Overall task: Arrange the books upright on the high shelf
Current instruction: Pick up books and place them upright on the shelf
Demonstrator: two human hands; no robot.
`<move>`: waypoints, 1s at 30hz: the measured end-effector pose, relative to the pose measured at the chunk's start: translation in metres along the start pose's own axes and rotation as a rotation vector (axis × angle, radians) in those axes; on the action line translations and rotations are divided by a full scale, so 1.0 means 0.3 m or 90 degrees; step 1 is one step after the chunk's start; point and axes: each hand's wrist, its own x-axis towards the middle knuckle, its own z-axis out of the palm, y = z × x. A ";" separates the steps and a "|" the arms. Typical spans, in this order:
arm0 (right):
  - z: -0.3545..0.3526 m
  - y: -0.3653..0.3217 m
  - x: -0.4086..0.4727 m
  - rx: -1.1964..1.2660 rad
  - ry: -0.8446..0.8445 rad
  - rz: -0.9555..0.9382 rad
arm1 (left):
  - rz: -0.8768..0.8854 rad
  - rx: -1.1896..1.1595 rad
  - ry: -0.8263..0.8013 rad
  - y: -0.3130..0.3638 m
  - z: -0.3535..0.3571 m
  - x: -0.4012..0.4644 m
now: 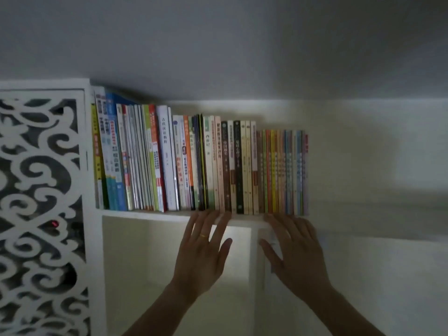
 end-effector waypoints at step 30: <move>0.709 -0.650 -1.336 0.275 -0.746 0.354 | -1.146 -0.398 -0.434 -0.053 0.354 -1.509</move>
